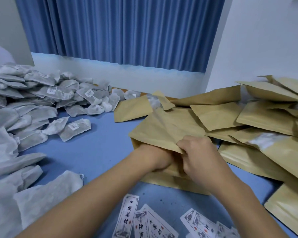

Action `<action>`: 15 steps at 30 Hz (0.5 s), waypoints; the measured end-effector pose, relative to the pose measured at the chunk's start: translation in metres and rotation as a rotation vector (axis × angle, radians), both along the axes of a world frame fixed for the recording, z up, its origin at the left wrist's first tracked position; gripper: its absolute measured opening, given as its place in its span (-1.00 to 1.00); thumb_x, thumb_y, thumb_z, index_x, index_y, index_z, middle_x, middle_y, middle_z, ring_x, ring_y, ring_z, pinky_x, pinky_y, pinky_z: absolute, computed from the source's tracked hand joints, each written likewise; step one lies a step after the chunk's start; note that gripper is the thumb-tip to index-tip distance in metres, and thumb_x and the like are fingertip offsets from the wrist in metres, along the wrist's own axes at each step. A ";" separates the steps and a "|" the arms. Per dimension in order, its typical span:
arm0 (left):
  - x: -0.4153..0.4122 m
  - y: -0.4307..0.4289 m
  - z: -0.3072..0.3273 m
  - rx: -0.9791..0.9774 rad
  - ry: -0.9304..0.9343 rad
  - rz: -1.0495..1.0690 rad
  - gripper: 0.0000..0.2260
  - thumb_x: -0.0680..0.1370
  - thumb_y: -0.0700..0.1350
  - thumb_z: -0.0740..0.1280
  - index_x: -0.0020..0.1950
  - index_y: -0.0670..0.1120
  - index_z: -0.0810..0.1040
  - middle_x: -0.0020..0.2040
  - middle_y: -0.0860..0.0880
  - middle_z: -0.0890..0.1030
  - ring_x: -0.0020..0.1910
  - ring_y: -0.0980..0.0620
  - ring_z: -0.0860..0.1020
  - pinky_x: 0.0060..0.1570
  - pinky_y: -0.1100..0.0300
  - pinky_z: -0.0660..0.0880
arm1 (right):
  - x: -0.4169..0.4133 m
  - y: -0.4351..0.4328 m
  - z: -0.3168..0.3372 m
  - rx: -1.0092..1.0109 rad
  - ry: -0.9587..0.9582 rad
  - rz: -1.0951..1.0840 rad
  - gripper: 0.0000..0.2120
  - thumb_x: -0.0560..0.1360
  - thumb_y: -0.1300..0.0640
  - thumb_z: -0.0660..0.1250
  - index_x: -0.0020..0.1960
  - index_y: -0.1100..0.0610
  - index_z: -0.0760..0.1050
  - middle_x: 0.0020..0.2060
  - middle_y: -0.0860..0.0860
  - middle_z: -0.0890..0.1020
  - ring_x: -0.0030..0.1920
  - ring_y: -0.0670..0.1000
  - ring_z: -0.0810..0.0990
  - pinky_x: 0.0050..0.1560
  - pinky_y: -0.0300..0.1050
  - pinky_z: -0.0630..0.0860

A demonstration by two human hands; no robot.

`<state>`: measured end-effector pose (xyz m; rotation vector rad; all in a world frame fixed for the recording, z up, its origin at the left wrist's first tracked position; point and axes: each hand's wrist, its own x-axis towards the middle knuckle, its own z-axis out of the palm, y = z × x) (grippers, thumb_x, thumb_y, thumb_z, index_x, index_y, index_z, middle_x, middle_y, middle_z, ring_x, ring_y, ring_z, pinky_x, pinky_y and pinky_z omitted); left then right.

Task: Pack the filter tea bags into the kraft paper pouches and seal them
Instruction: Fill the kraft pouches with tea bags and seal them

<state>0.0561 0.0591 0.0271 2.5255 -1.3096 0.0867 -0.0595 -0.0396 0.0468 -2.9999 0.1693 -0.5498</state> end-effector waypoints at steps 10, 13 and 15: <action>0.001 -0.032 -0.022 -0.229 0.368 -0.195 -0.58 0.65 -0.11 0.16 0.51 -0.14 0.34 0.56 -0.19 0.29 0.55 -0.14 0.23 0.52 0.14 0.11 | 0.021 0.009 0.004 0.113 -0.462 -0.245 -0.62 0.34 0.40 0.23 0.07 0.14 0.59 -0.12 0.08 0.58 -0.15 0.21 0.55 -0.17 0.05 0.52; -0.007 -0.015 -0.026 -0.356 0.180 -0.143 -0.88 0.50 -0.04 0.16 0.01 0.05 0.43 0.14 -0.15 0.63 0.14 -0.20 0.56 0.00 0.11 0.42 | 0.033 0.011 -0.001 0.019 -0.338 -0.352 -0.56 0.38 0.36 0.22 0.17 0.05 0.57 -0.08 0.08 0.52 -0.15 0.24 0.56 -0.25 -0.05 0.42; -0.017 0.002 -0.035 -0.512 0.102 -0.188 -0.92 0.52 -0.07 0.20 -0.08 -0.05 0.43 -0.11 -0.11 0.63 -0.11 -0.18 0.56 -0.15 -0.01 0.48 | 0.037 0.004 0.002 -0.026 -0.278 -0.404 -0.56 0.39 0.35 0.21 0.18 0.02 0.58 -0.14 0.06 0.44 -0.18 0.22 0.53 -0.24 -0.07 0.36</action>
